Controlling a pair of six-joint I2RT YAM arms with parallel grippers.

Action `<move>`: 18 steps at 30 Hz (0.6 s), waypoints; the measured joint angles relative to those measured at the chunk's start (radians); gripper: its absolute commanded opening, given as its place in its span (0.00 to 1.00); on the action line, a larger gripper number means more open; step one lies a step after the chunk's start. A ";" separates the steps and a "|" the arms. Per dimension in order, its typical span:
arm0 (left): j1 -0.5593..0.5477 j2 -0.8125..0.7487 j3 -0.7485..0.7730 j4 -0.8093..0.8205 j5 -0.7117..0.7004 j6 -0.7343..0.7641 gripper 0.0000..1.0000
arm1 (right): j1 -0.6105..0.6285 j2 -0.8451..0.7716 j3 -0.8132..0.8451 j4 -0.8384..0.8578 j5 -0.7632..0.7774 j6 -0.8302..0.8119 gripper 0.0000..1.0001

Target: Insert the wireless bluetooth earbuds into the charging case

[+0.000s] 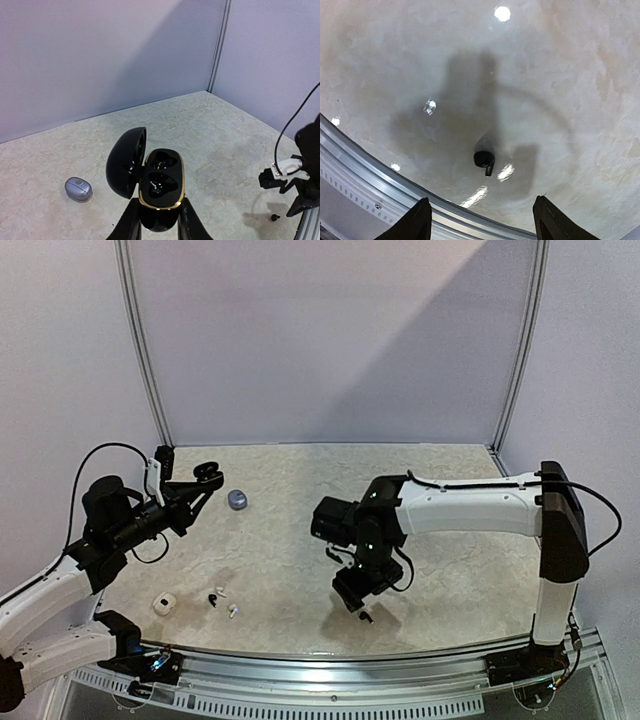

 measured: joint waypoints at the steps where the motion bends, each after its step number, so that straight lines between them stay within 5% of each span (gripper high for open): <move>1: 0.000 0.000 0.000 0.000 0.001 0.000 0.00 | -0.019 0.007 0.030 -0.019 -0.009 -0.027 0.66; 6: 0.000 0.000 0.000 0.000 0.018 0.003 0.00 | -0.076 0.097 0.135 -0.087 -0.037 -0.151 0.41; 18: 0.000 0.013 0.000 0.014 0.028 0.003 0.00 | -0.074 0.235 0.159 -0.110 -0.038 -0.273 0.43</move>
